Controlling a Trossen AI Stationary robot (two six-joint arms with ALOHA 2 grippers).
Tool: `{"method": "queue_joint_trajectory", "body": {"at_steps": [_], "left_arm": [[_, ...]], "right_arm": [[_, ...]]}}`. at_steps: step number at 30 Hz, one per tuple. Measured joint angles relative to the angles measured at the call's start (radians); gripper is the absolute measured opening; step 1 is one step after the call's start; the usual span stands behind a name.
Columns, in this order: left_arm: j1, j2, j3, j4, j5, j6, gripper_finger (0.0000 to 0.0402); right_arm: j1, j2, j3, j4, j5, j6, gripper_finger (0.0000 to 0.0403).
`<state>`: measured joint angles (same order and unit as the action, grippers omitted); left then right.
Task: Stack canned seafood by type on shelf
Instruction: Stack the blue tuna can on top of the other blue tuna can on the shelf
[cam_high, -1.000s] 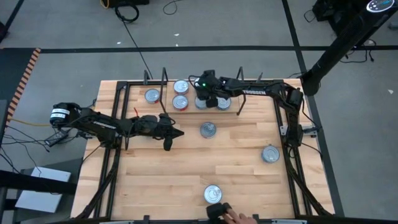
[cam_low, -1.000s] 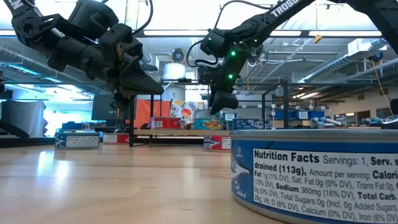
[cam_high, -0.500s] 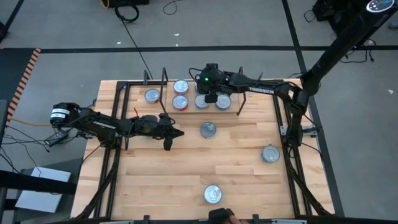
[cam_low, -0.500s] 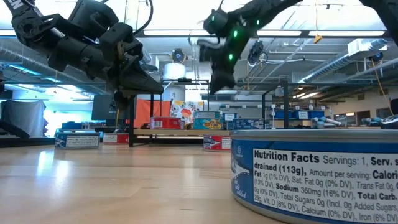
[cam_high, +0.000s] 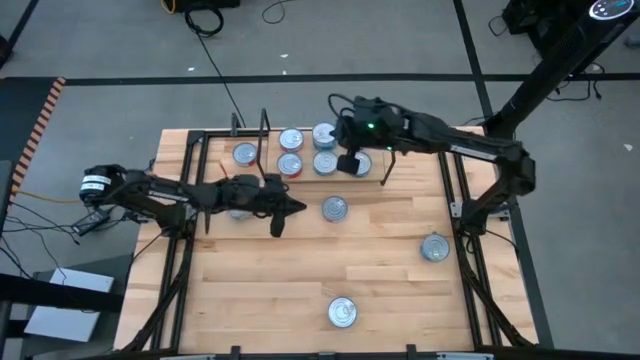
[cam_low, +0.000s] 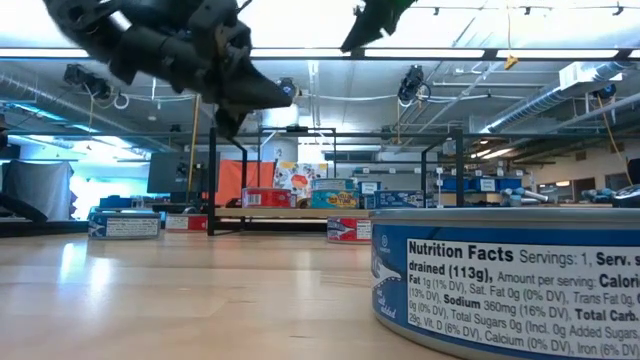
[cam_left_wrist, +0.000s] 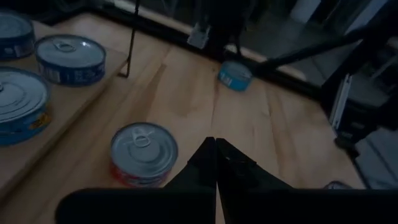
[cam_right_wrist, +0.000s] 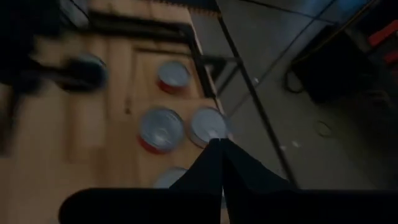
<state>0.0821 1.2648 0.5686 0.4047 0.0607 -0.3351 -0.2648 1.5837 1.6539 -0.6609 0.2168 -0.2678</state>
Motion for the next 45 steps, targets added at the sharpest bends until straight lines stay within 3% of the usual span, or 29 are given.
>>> {"method": "queue_joint_trajectory", "body": {"at_steps": [4,8,17,21,27,35,40,45], "left_arm": [[0.044,0.0,0.114,-0.185,0.071,0.062,0.0005],[0.082,0.0,0.21,-0.323,0.128,0.138,0.0005],[0.095,-0.003,0.295,-0.457,0.25,0.201,0.0005],[0.095,-0.021,0.295,-0.538,0.31,0.201,0.0005],[0.086,-0.073,0.295,-0.765,0.315,0.202,0.0005],[0.0,-0.108,0.295,-1.098,0.232,0.187,0.0005],[-0.067,-0.108,0.295,-1.225,0.114,0.111,0.0005],[-0.085,-0.108,0.295,-1.326,-0.07,-0.037,0.0007]], "right_arm": [[0.043,-0.031,0.0,-0.029,-0.02,0.113,0.0016],[0.094,-0.049,-0.047,0.028,-0.115,0.202,0.0006],[0.241,-0.17,-0.382,0.293,-0.191,0.422,0.0003],[0.332,-0.263,-0.508,0.324,-0.156,0.556,0.0002],[0.469,-0.382,-0.625,0.279,-0.001,0.726,0.0002],[0.557,-0.447,-0.683,0.189,0.081,0.844,0.0002],[0.565,-0.445,-0.687,0.157,0.078,0.848,0.0002],[0.565,-0.443,-0.687,0.143,0.078,0.831,0.0002]]}}
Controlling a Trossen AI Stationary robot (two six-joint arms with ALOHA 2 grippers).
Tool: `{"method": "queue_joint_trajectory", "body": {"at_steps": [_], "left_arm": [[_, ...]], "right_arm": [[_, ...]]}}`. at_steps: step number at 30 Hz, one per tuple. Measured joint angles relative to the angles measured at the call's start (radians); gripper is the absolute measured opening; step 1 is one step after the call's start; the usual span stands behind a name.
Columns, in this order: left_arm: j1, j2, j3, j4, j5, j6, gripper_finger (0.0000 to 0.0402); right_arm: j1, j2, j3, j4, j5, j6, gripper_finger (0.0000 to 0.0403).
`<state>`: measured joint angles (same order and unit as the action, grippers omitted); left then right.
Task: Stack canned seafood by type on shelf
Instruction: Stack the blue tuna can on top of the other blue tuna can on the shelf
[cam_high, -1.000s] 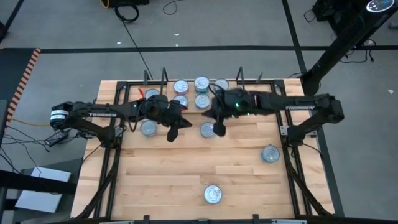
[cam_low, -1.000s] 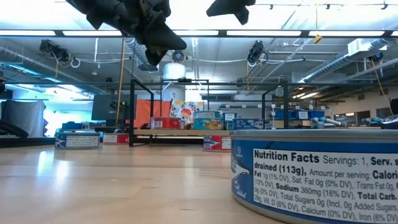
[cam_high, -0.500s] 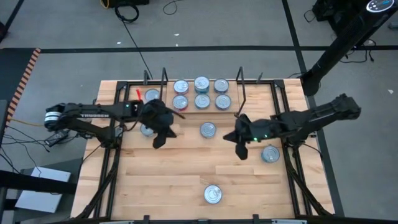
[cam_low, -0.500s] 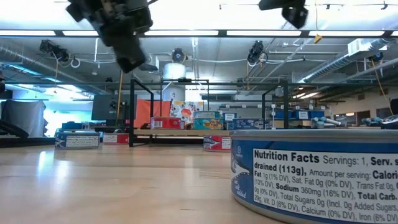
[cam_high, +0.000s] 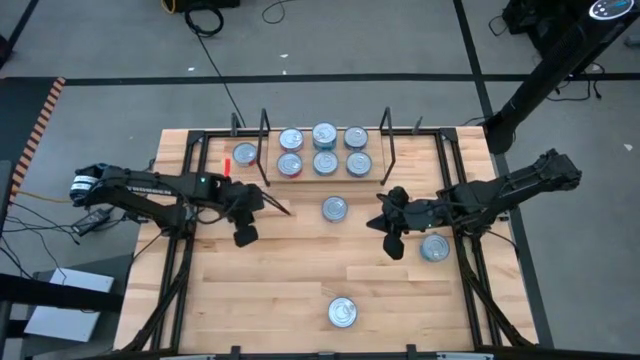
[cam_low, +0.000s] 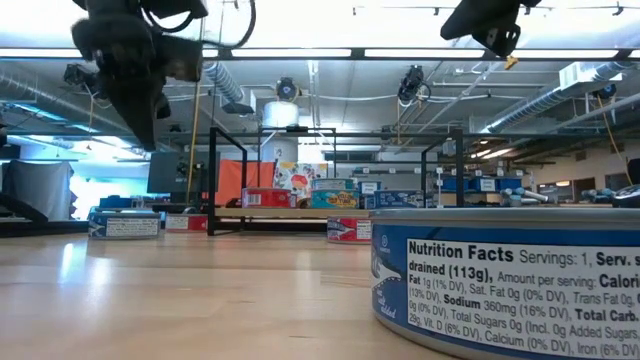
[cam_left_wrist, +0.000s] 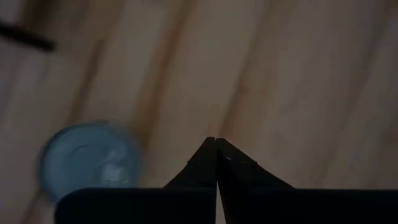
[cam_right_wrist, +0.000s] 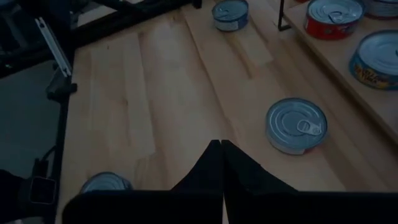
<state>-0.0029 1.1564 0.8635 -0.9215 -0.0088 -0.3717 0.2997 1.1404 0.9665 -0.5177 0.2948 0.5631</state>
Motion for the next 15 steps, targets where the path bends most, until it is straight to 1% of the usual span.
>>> {"method": "queue_joint_trajectory", "body": {"at_steps": [3,4,8,10,12,15], "left_arm": [[0.009,0.002,0.0,-0.04,-0.075,-0.037,0.0012],[0.016,0.008,0.0,-0.043,-0.084,-0.049,0.0013],[0.05,0.017,-0.02,-0.021,-0.088,-0.06,0.0014],[0.062,0.021,-0.051,0.012,-0.089,-0.076,0.0014],[0.068,0.023,-0.084,0.003,-0.087,-0.087,0.0016],[0.068,0.022,-0.135,0.036,-0.087,-0.108,0.0025]], "right_arm": [[0.0,0.0,0.0,-0.006,0.0,-0.022,0.0002],[0.0,0.0,0.0,-0.007,0.0,-0.032,0.0002],[-0.002,0.0,0.0,-0.012,0.0,-0.048,0.0002],[-0.002,0.0,0.0,-0.012,-0.001,-0.05,0.0003],[-0.002,0.0,0.0,-0.013,-0.005,-0.049,0.0003],[-0.002,0.0,0.0,-0.016,-0.01,-0.041,0.0003]]}}
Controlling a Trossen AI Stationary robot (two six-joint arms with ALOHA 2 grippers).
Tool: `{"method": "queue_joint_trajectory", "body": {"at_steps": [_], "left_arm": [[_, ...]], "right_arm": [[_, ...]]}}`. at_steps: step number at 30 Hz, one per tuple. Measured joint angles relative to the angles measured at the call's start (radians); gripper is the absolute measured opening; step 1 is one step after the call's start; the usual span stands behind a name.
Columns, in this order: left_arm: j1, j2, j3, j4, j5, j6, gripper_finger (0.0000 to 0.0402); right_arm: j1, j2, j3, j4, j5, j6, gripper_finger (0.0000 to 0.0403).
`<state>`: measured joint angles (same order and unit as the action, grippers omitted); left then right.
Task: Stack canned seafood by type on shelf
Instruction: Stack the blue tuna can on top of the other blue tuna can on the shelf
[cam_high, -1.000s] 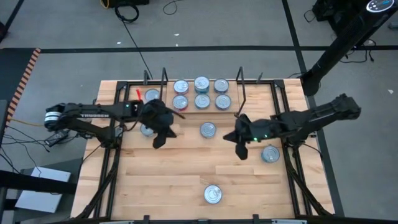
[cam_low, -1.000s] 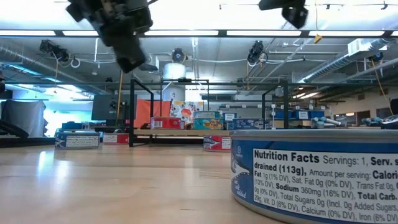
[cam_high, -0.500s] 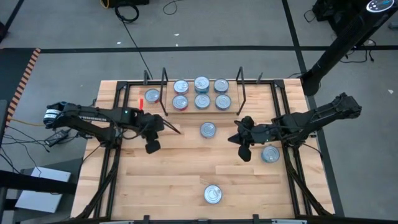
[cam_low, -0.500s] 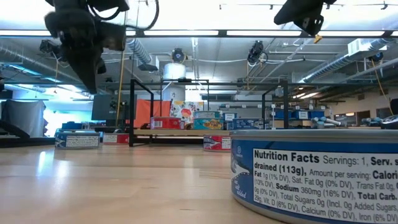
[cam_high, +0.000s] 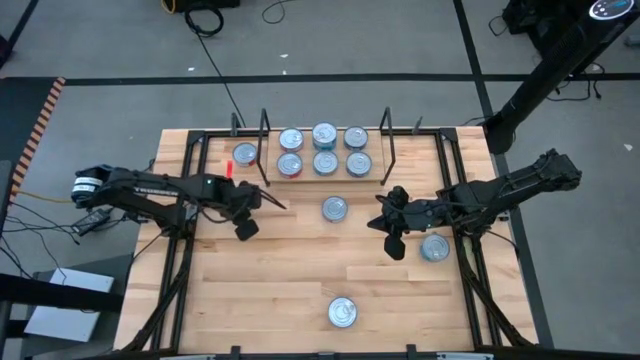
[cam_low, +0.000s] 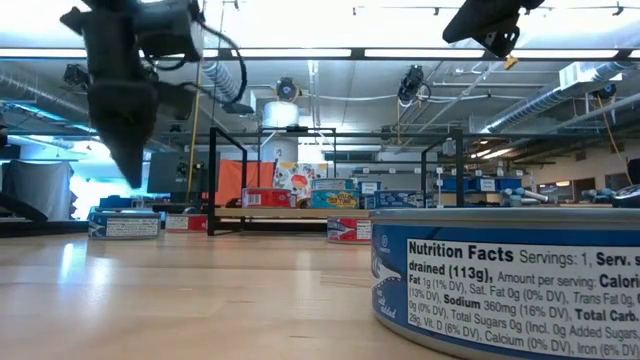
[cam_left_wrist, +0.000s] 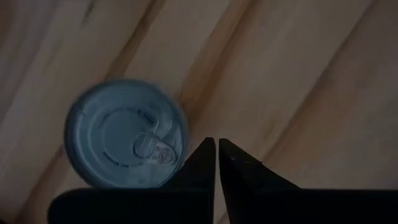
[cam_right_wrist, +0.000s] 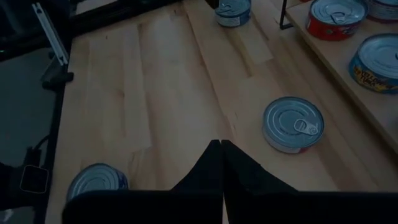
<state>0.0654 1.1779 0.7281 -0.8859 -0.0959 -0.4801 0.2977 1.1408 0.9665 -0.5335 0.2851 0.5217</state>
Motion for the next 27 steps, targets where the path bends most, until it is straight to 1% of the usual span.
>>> {"method": "queue_joint_trajectory", "body": {"at_steps": [3,6,11,15,20,23,27], "left_arm": [[0.0,0.0,-0.044,0.033,-0.001,-0.004,0.0042],[0.0,0.0,-0.073,0.068,-0.016,-0.004,0.0067],[0.0,0.0,-0.079,0.082,-0.04,-0.002,0.0113],[0.0,0.0,-0.079,0.082,-0.053,0.001,0.014],[0.0,0.0,-0.079,0.09,-0.054,0.001,0.0147],[0.0,0.0,-0.079,0.126,-0.053,0.003,0.0147],[0.0,0.0,-0.079,0.185,-0.019,0.006,0.0147]], "right_arm": [[0.0,0.0,0.0,0.0,-0.002,0.002,0.0003],[0.0,0.0,0.0,0.0,-0.002,0.009,0.0003],[0.0,0.0,0.0,0.0,-0.002,0.018,0.0003],[0.0,0.0,0.0,0.0,-0.015,0.019,0.0003],[0.0,0.0,0.0,0.0,-0.026,0.029,0.0003],[0.0,0.0,0.0,0.0,-0.038,0.029,0.0003],[-0.001,0.0,0.0,0.0,-0.052,0.03,0.0003]]}}
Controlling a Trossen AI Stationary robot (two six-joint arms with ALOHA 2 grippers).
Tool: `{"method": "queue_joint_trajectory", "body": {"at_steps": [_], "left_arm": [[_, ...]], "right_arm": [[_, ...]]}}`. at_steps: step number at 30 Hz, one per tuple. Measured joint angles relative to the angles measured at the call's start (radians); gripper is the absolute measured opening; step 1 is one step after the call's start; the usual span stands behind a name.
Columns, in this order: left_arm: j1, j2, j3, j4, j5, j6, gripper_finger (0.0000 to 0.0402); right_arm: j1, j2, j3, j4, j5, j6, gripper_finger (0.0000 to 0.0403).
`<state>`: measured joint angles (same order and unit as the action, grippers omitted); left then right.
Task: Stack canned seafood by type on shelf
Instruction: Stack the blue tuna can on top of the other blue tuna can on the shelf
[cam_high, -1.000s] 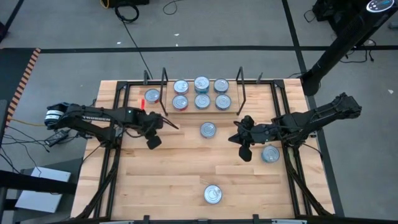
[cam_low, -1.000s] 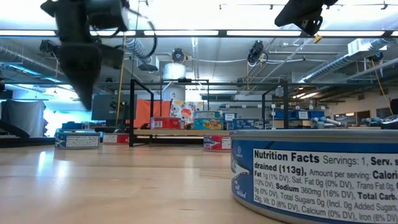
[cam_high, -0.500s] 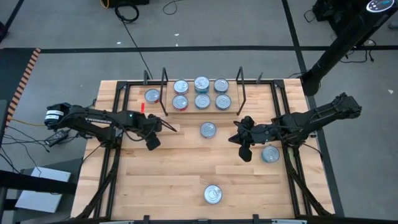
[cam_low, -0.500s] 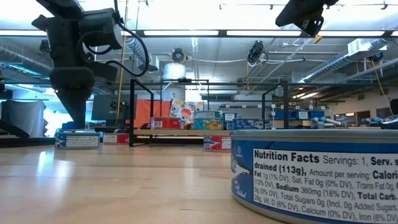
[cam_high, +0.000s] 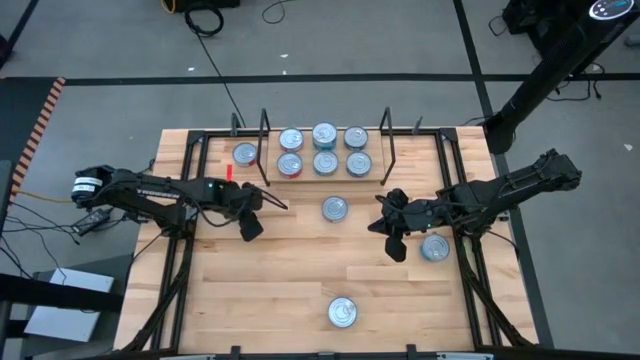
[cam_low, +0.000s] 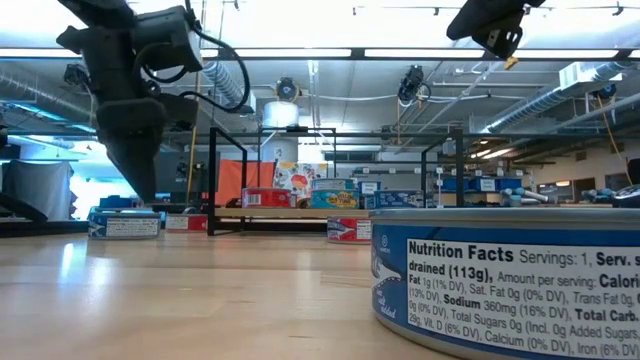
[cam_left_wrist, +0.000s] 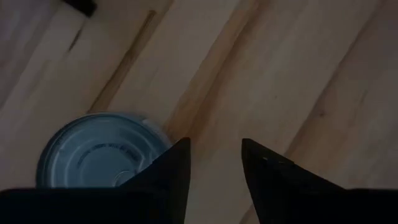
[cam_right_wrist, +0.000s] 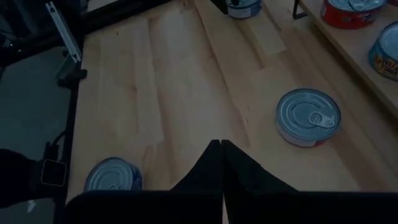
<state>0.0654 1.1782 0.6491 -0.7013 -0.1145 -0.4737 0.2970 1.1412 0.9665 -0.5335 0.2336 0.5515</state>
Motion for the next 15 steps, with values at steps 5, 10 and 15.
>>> {"method": "queue_joint_trajectory", "body": {"at_steps": [5,10,15], "left_arm": [[0.0,0.001,0.0,-0.042,-0.017,-0.033,0.0147],[0.0,0.031,0.0,-0.096,-0.03,-0.051,0.0147],[-0.008,0.089,0.003,-0.07,-0.034,-0.03,0.0147]], "right_arm": [[0.0,0.0,0.0,-0.001,-0.002,0.007,0.0003],[0.0,0.0,0.0,-0.001,-0.002,0.006,0.0003],[0.0,0.0,0.0,-0.003,-0.002,0.005,0.0003]]}}
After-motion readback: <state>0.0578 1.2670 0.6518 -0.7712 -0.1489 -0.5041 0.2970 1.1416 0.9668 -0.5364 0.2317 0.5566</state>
